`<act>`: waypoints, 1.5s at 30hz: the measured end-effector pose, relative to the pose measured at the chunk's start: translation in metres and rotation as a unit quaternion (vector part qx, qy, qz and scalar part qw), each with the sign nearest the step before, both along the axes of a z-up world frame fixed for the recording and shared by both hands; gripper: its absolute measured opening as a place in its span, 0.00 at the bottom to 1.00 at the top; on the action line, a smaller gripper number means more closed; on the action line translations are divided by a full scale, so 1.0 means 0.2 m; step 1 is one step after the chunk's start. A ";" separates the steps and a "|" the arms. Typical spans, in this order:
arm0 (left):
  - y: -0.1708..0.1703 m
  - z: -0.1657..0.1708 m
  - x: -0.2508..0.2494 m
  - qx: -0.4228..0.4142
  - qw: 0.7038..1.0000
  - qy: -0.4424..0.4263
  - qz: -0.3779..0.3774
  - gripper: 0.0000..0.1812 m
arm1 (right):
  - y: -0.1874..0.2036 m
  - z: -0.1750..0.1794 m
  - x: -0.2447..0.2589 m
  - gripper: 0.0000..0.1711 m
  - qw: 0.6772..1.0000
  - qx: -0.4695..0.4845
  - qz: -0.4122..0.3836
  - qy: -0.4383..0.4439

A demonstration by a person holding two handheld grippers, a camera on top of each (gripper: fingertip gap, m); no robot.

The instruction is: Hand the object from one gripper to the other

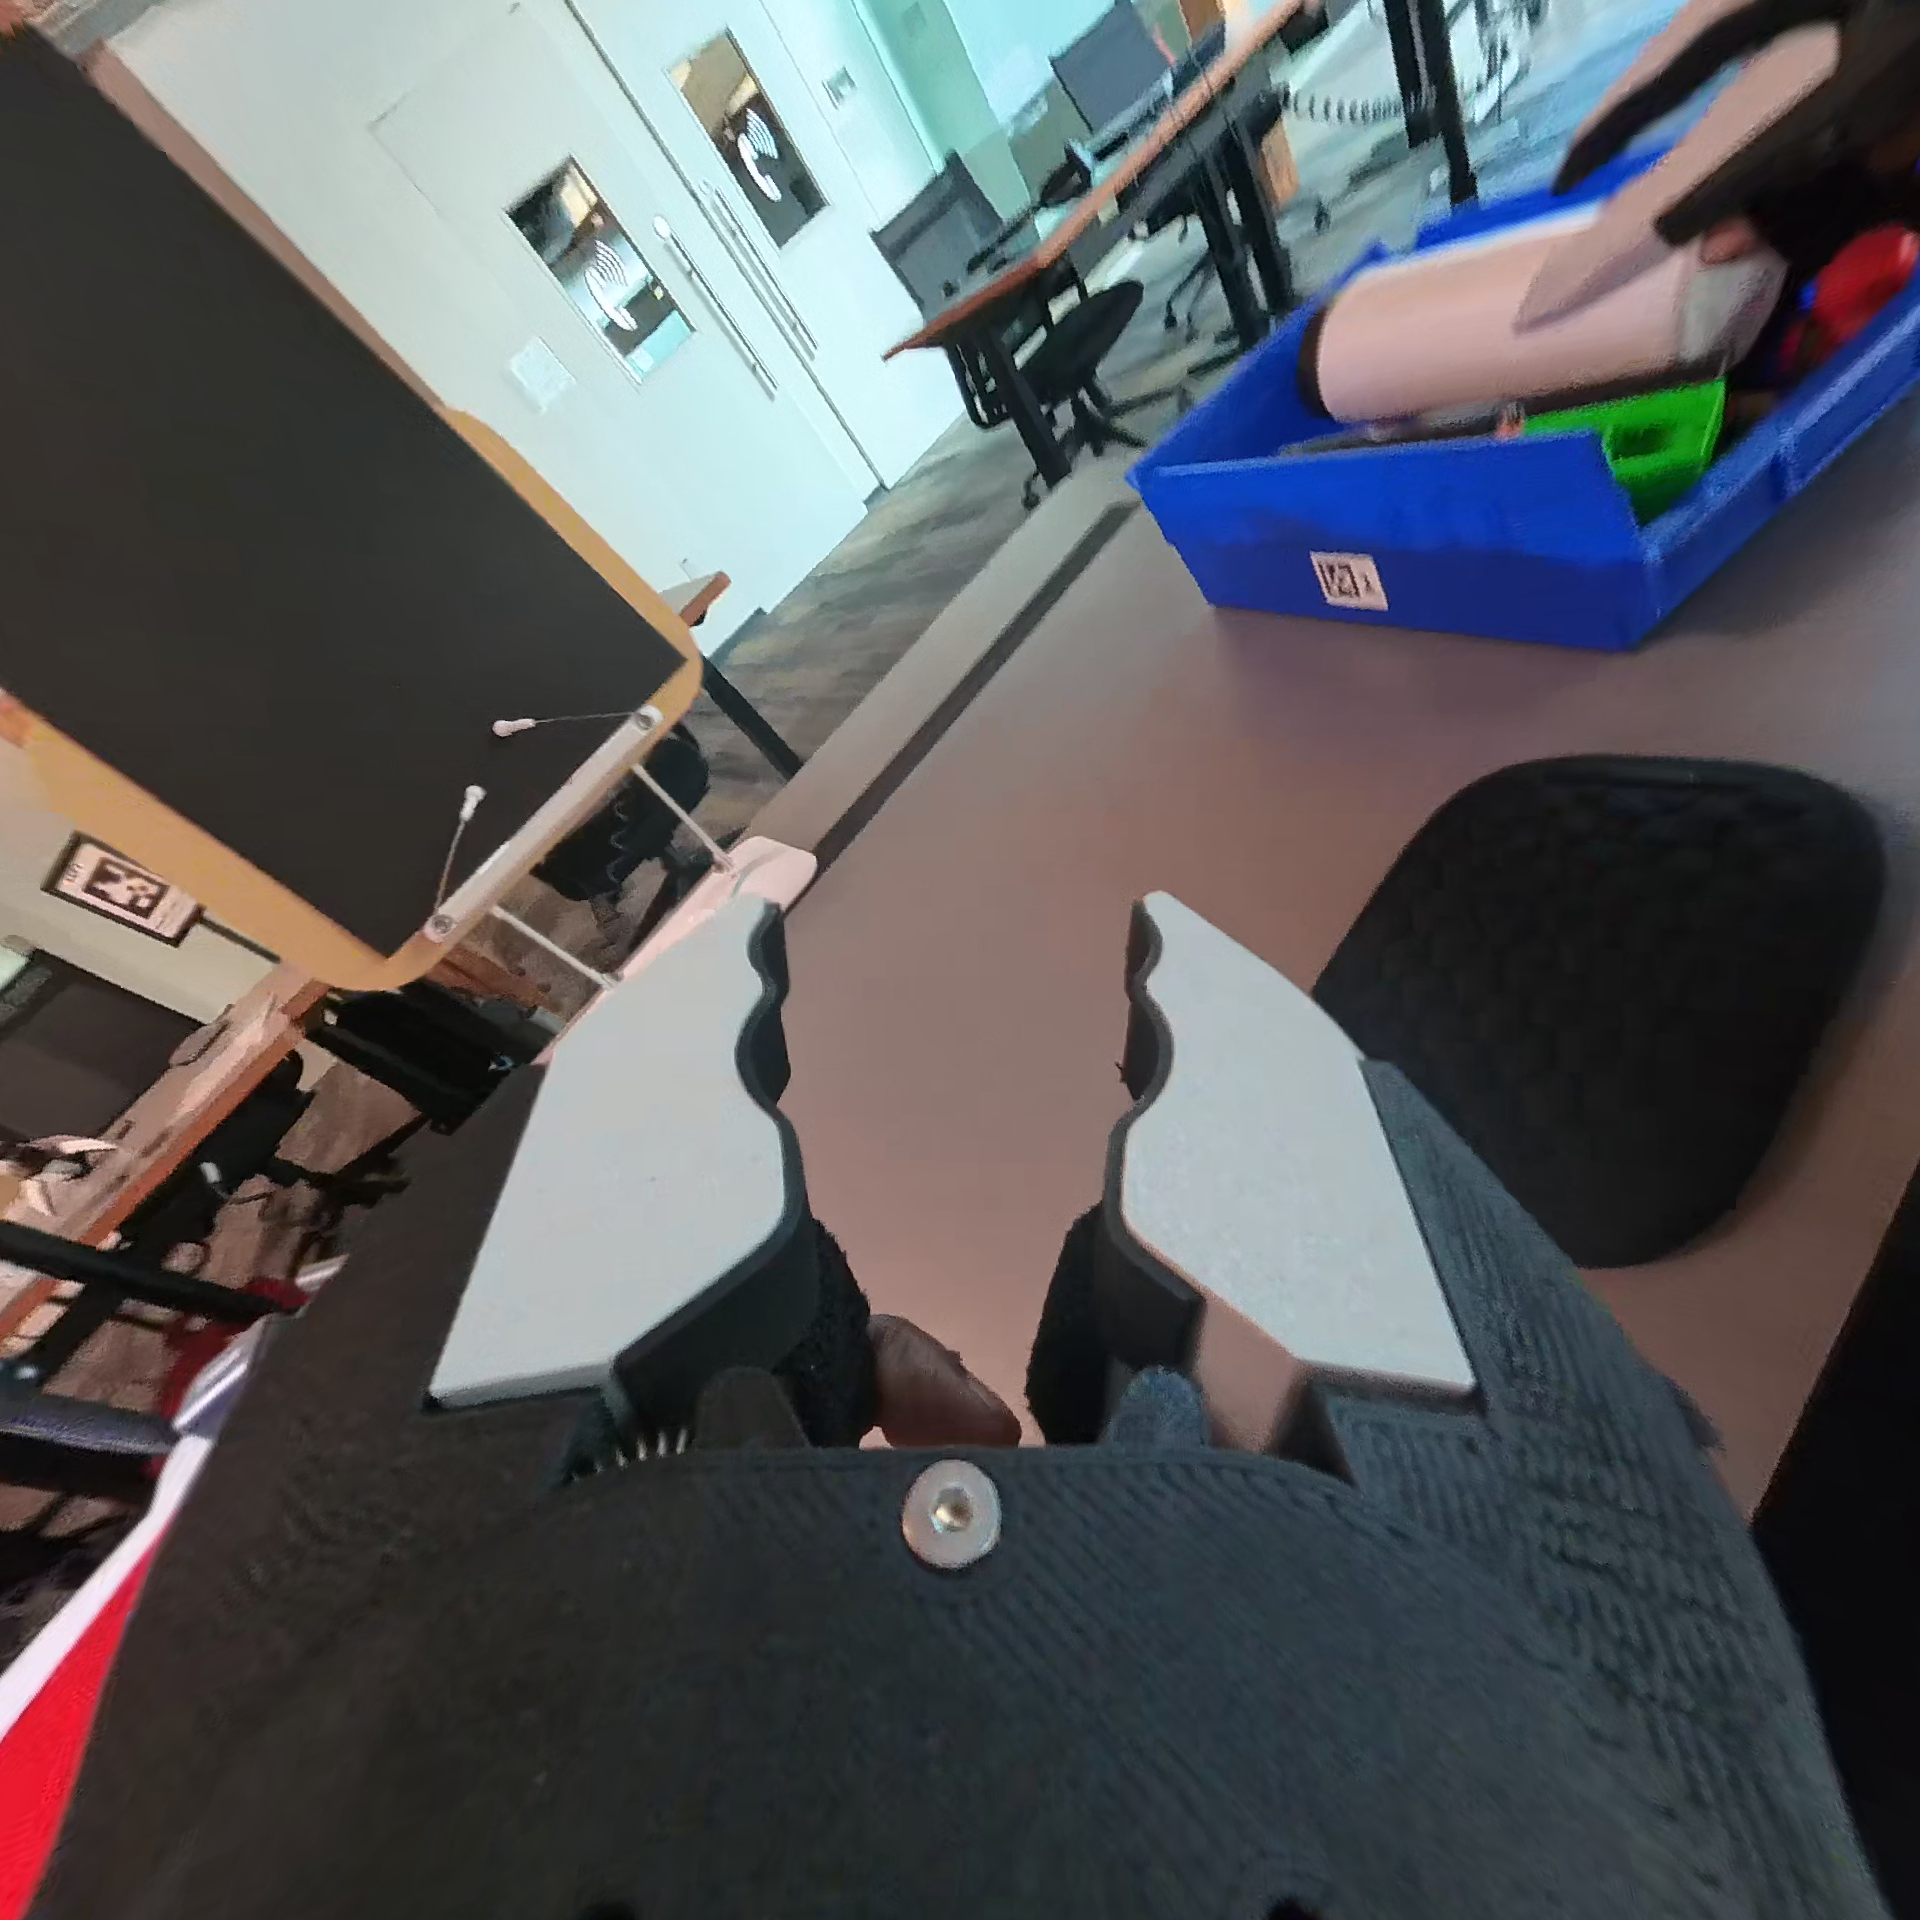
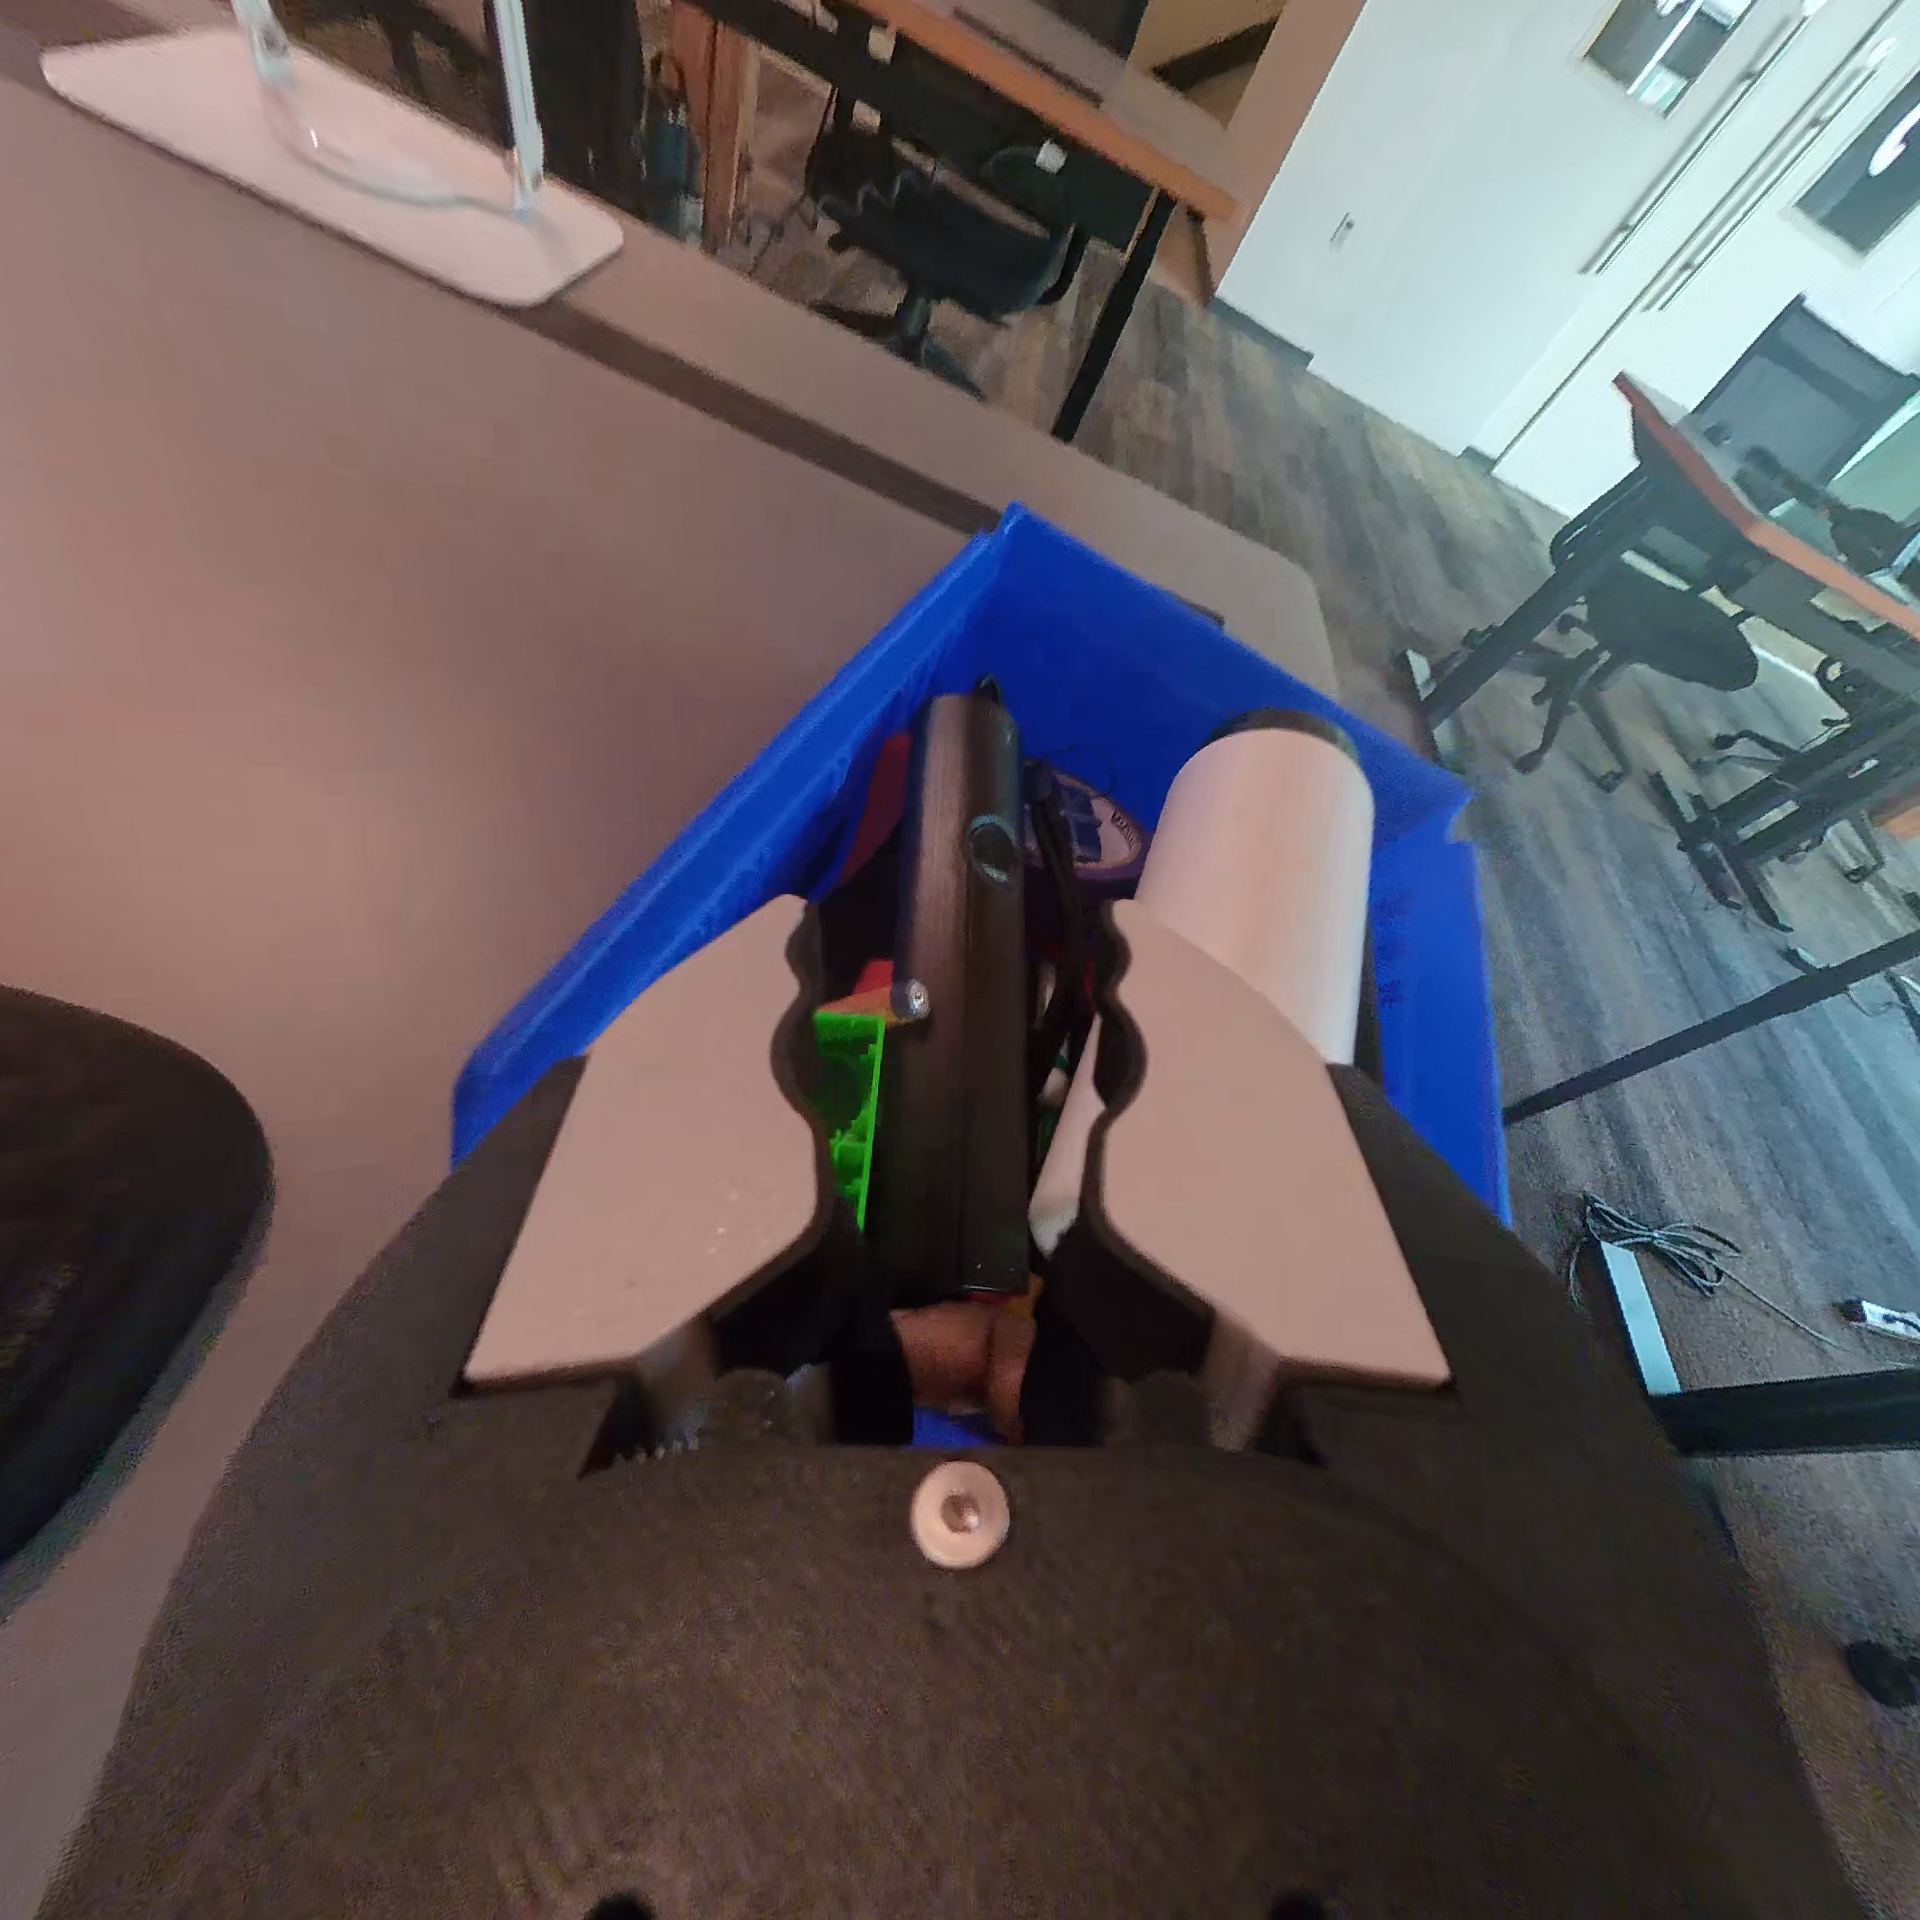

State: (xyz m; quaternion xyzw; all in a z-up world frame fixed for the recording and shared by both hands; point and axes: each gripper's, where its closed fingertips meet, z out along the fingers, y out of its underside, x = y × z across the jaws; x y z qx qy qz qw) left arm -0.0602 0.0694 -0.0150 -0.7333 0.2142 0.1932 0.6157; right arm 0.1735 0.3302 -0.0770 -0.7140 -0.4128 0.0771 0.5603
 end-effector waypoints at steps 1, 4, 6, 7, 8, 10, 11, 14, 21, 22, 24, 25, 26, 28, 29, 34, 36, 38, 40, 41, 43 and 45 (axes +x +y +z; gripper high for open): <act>-0.02 0.04 -0.03 0.015 1.000 -0.017 -0.002 0.35 | -0.01 0.04 0.00 0.33 1.000 0.006 0.000 0.015; -0.11 0.16 -0.13 0.059 0.996 -0.066 -0.003 0.35 | -0.06 0.16 0.02 0.40 0.997 0.026 0.004 0.069; -0.17 0.21 -0.21 0.077 0.993 -0.091 0.010 0.35 | -0.09 0.26 0.04 0.43 0.992 0.045 0.014 0.116; -0.20 0.24 -0.25 0.087 0.991 -0.101 0.017 0.35 | -0.12 0.31 0.04 0.45 0.988 0.057 0.022 0.142; -0.23 0.27 -0.29 0.103 0.988 -0.112 0.021 0.35 | -0.14 0.36 0.05 0.46 0.983 0.070 0.032 0.168; -0.30 0.34 -0.35 0.145 0.980 -0.136 0.021 0.36 | -0.19 0.46 0.07 0.48 0.969 0.100 0.060 0.218; -0.33 0.38 -0.38 0.168 0.975 -0.146 0.020 0.37 | -0.22 0.51 0.07 0.49 0.960 0.117 0.075 0.242; -0.43 0.48 -0.47 0.240 0.958 -0.157 0.025 0.45 | -0.28 0.64 0.13 0.51 0.931 0.139 0.091 0.325; -0.64 0.61 -0.66 0.326 0.930 -0.147 0.082 0.56 | -0.36 0.80 0.23 0.58 0.884 0.158 0.107 0.427; -0.66 0.60 -0.69 0.320 0.932 -0.140 0.095 0.56 | -0.36 0.80 0.23 0.58 0.885 0.165 0.103 0.422; -0.70 0.57 -0.76 0.303 0.936 -0.120 0.131 0.54 | -0.37 0.80 0.23 0.58 0.887 0.168 0.102 0.417; -0.71 0.55 -0.80 0.292 0.938 -0.112 0.150 0.53 | -0.37 0.80 0.23 0.57 0.887 0.168 0.104 0.417; -0.73 0.53 -0.84 0.280 0.939 -0.106 0.170 0.52 | -0.38 0.80 0.22 0.57 0.887 0.165 0.108 0.417; -0.74 0.47 -0.91 0.246 0.944 -0.096 0.199 0.51 | -0.38 0.80 0.20 0.57 0.888 0.158 0.111 0.417; -0.74 0.43 -0.94 0.224 0.947 -0.092 0.209 0.50 | -0.38 0.79 0.19 0.56 0.890 0.157 0.113 0.414; -0.78 0.22 -1.11 0.116 0.951 -0.097 0.268 0.44 | -0.39 0.77 0.15 0.56 0.897 0.152 0.121 0.397; -0.82 0.10 -1.19 0.052 0.940 -0.123 0.313 0.41 | -0.41 0.76 0.13 0.55 0.898 0.147 0.130 0.395; -0.89 -0.03 -1.29 -0.012 0.915 -0.154 0.373 0.41 | -0.42 0.76 0.11 0.55 0.898 0.142 0.138 0.392; -0.96 -0.15 -1.38 -0.072 0.878 -0.184 0.436 0.40 | -0.43 0.75 0.09 0.55 0.900 0.137 0.146 0.387; -0.99 -0.22 -1.42 -0.109 0.860 -0.199 0.457 0.40 | -0.44 0.75 0.08 0.55 0.900 0.136 0.148 0.387; -1.02 -0.39 -1.46 -0.205 0.831 -0.220 0.467 0.37 | -0.46 0.76 0.07 0.54 0.898 0.136 0.155 0.390; -1.07 -0.54 -1.49 -0.302 0.792 -0.233 0.476 0.36 | -0.48 0.76 0.04 0.54 0.899 0.132 0.164 0.384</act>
